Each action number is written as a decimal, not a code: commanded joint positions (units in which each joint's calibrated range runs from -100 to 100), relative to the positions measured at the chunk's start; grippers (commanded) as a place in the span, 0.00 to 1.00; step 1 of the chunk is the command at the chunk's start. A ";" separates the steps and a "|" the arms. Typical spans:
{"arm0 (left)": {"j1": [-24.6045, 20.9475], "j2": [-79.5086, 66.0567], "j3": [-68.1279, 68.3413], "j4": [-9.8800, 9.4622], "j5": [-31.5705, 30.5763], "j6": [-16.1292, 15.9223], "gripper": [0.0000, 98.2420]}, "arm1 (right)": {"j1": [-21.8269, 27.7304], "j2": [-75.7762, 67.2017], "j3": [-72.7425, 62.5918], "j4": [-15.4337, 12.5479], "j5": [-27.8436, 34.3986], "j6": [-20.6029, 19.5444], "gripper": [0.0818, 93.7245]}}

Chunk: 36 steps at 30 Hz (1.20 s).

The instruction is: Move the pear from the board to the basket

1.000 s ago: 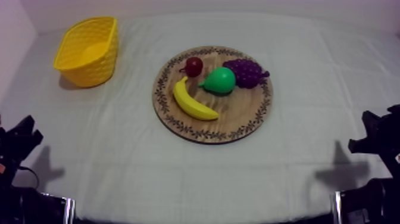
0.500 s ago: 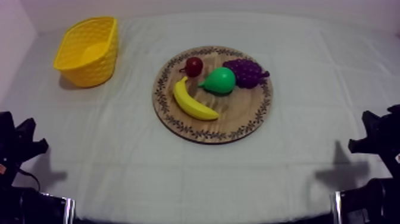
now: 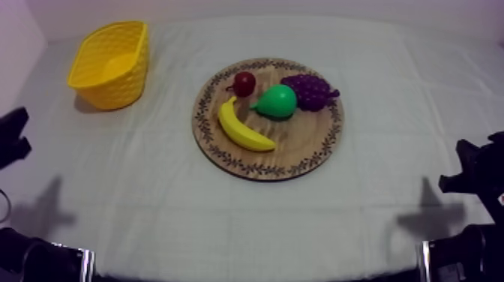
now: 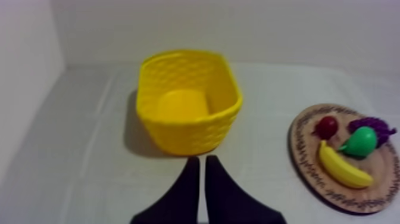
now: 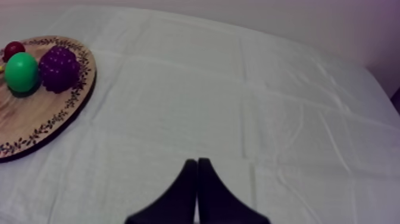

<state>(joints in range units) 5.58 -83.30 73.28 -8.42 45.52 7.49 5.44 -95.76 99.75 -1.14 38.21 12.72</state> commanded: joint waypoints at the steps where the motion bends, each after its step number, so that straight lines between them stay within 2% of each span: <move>1: 4.10 5.06 -14.28 -0.13 1.52 -0.06 0.02 | -0.01 0.01 0.03 0.00 0.01 0.01 0.00; 6: 11.09 13.31 -29.43 -1.26 3.92 0.01 0.02 | -0.01 0.01 0.03 0.00 0.01 0.01 0.00; 10: 17.35 21.91 -39.77 -2.67 6.42 -1.81 0.02 | -0.01 0.01 0.03 0.00 0.01 0.01 0.00; 12: 20.48 26.44 -43.58 -4.86 6.66 -1.50 0.02 | -0.01 0.01 0.03 0.00 0.01 0.01 0.00; 18: 29.35 40.11 -48.82 -13.59 6.65 2.05 0.02 | -0.01 0.01 0.03 0.00 0.01 0.01 0.00; 21: 32.47 47.29 -49.90 -15.59 8.04 3.01 0.02 | -0.01 0.01 0.03 0.00 0.01 0.01 0.00; 24: 34.03 54.92 -51.65 -15.09 9.28 2.48 0.03 | -0.01 0.01 0.03 0.00 0.01 0.01 0.00; 31: 33.65 71.04 -60.19 -8.55 12.34 -2.18 0.03 | -0.01 0.01 0.03 0.00 0.01 0.01 0.00; 36: 32.15 80.99 -68.56 -6.36 17.08 -3.96 0.03 | -0.01 0.01 0.03 0.00 0.01 0.01 0.00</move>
<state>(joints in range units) 38.02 -8.56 8.34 -15.10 61.35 4.10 5.44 -95.76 99.75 -1.14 38.21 12.72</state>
